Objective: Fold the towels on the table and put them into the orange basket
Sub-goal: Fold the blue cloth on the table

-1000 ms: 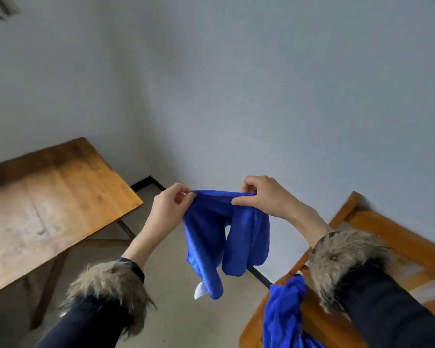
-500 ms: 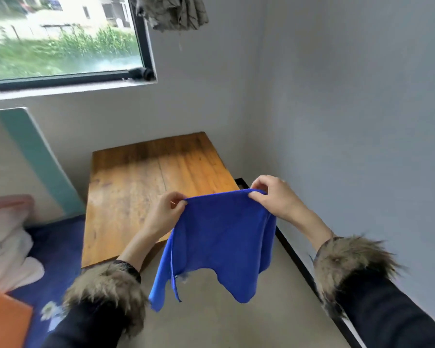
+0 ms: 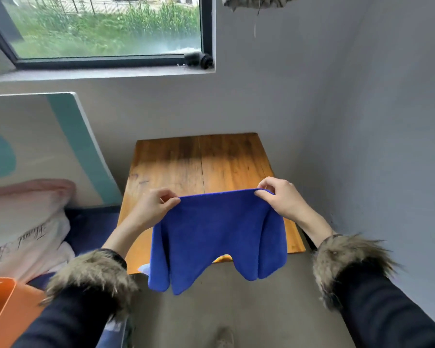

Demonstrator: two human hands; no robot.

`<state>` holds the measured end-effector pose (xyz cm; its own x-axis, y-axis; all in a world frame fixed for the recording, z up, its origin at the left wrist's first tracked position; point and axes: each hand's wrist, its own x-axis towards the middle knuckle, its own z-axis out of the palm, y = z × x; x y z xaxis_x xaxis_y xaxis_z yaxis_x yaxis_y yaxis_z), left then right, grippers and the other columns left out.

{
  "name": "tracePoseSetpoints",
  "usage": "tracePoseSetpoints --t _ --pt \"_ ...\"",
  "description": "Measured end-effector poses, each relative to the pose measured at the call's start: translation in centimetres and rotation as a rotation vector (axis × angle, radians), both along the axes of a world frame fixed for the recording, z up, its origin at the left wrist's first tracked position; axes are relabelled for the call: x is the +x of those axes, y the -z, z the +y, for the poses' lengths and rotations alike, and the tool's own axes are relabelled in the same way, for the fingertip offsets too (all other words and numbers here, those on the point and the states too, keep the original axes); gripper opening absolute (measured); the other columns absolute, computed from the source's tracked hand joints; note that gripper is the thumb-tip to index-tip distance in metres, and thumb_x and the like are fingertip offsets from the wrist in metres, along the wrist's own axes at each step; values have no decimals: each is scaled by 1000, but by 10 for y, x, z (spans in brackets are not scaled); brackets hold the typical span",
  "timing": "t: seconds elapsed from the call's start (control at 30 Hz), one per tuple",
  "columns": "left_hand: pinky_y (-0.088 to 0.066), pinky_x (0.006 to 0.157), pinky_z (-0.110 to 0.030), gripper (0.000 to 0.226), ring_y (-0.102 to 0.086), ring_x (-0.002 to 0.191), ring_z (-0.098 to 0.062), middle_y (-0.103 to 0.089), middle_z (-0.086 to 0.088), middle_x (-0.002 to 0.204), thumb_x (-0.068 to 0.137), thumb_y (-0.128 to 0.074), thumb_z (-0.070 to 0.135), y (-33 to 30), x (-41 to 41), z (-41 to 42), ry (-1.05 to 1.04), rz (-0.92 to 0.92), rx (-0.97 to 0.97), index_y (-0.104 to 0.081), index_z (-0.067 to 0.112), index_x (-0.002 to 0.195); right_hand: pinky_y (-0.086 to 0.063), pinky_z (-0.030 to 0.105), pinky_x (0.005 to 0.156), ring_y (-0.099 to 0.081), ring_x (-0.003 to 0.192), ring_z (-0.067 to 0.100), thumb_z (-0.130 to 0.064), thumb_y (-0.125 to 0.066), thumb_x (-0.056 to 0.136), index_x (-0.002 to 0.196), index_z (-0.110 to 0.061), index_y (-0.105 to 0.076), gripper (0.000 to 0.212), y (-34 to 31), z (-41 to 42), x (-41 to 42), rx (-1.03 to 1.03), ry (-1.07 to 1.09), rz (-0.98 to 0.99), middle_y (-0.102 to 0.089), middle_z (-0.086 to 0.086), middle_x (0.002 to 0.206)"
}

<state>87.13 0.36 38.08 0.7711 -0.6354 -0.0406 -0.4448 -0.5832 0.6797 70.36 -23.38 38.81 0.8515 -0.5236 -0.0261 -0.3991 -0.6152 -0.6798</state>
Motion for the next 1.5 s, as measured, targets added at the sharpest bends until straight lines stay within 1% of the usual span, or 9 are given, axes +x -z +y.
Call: tracePoseSetpoints --t 0.2,0.43,0.63,0.83,1.0,1.13,1.27,1.37,1.5 --pt "-34 55 -16 12 -49 66 -3 -58 6 72 89 -60 20 31 54 -26 -79 40 86 -65 16 80 -35 16 60 -47 69 4 -23 -60 89 84 -16 -63 10 23 -41 60 75 24 20 -53 -13 70" --pt "-35 55 -17 13 -51 70 -9 -57 5 74 89 -60 23 71 126 -69 -133 66 116 -63 14 81 -46 32 75 -53 82 16 -29 -60 88 79 -23 -61 11 57 -88 139 3 27 158 -57 -8 77" --pt "-38 69 -26 12 -53 79 -18 -59 -1 80 91 -56 18 108 205 -122 -99 113 147 -64 11 86 -42 29 74 -55 86 18 -28 -60 88 77 -23 -62 12 95 -129 209 -27 84 232 -63 -3 83" --pt "-33 76 -21 13 -51 83 -15 -56 -1 92 91 -52 10 151 287 -175 -61 51 104 -65 13 91 -39 31 83 -55 103 27 -22 -52 92 100 -18 -68 19 132 -166 281 -136 205 245 -63 7 107" --pt "-42 95 -33 27 -55 104 -23 -55 -11 112 90 -47 3 192 306 -177 -37 97 100 -60 8 114 -36 41 98 -45 119 30 -18 -48 94 125 -12 -55 32 167 -162 307 -177 205 273 -55 11 127" --pt "-36 101 -44 38 -45 118 -32 -49 -14 123 87 -47 -1 229 291 -138 -91 157 238 -53 7 123 -30 40 106 -34 132 25 -25 -45 96 138 -15 -42 43 209 -126 310 -95 20 408 -44 5 141" --pt "-38 98 -46 42 -42 117 -34 -46 -15 127 87 -49 0 252 271 -101 -234 108 307 -48 4 129 -12 44 116 -8 144 20 -36 -39 98 147 -23 -24 53 243 -89 325 -79 -147 526 -17 2 156" --pt "-40 94 -44 47 -41 114 -34 -44 -15 128 87 -55 7 265 252 -81 -380 95 377 -44 6 133 -5 56 114 10 145 23 -46 -37 96 149 -28 -9 63 263 -65 335 -120 -252 605 4 0 158" --pt "-39 92 -40 58 -40 114 -33 -43 -15 124 85 -64 19 280 240 -66 -448 222 472 -39 9 136 -3 65 108 22 142 29 -63 -35 89 148 -32 6 78 289 -52 330 -283 -354 729 23 2 155"
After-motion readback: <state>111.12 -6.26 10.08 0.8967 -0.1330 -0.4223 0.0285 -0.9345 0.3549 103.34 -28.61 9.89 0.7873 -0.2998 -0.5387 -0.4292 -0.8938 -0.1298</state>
